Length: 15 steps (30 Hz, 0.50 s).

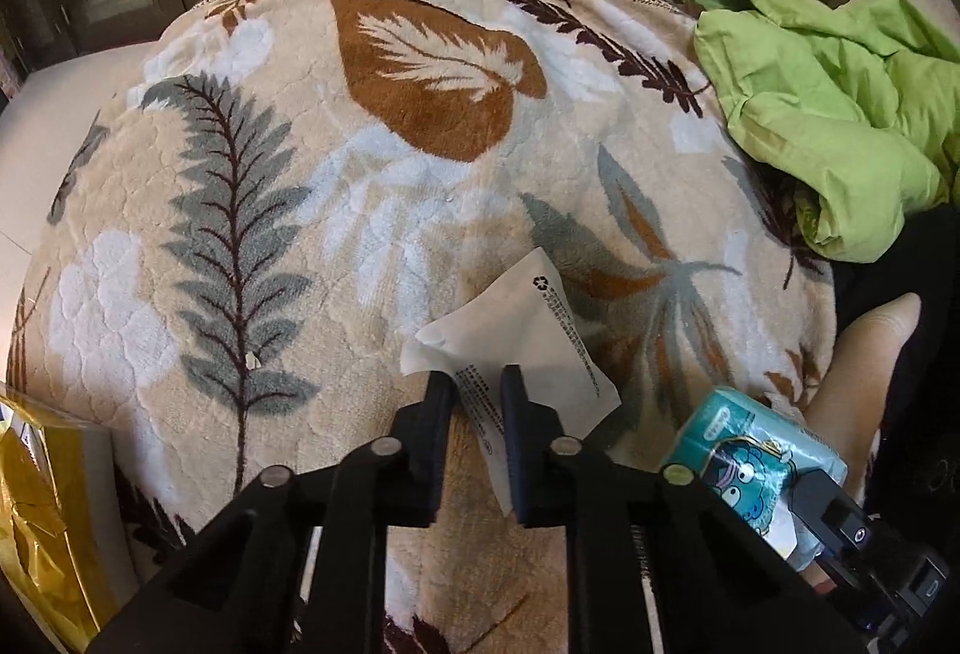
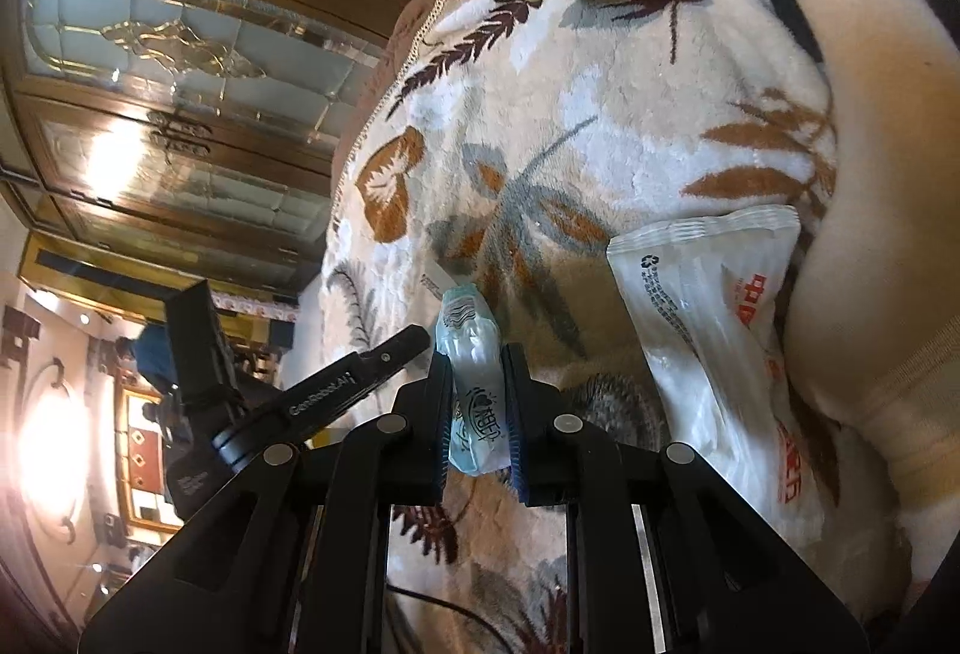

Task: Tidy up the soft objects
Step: 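Lift the white packet with the left gripper while the right gripper lifts the teal packet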

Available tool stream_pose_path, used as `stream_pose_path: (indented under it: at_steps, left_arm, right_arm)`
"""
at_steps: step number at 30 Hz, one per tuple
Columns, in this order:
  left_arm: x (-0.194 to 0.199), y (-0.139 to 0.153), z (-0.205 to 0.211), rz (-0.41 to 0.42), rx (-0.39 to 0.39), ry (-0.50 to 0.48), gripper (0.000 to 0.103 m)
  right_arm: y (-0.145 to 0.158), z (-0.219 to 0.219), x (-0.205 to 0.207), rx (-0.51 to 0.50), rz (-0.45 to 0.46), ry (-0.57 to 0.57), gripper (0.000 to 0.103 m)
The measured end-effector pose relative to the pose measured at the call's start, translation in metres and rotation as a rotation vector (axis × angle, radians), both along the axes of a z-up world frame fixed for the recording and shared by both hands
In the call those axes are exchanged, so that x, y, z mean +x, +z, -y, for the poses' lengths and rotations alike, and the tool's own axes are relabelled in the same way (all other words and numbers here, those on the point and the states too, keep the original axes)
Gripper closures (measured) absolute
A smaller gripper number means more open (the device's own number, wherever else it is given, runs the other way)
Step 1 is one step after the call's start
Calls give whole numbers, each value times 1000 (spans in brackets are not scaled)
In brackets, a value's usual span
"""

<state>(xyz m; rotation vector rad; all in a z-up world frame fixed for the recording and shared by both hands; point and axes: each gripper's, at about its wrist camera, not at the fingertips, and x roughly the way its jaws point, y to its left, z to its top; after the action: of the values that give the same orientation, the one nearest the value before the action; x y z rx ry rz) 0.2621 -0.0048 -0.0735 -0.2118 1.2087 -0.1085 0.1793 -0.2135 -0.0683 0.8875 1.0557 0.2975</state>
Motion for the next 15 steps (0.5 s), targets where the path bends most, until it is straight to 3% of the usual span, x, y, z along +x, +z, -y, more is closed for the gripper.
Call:
stream_pose_path:
  at_steps: [5,12,15]
  left_arm:
    - [-4,11,5,12,-55,-30,99]
    - [-7,16,19,21,-96,-75,99]
    - [-2,10,23,-9,-158,-81,98]
  right_arm:
    - [5,4,-7,37,9,-8,88]
    - [16,15,-15,49,34,-29,88]
    - [13,21,-18,58,27,-46,88]
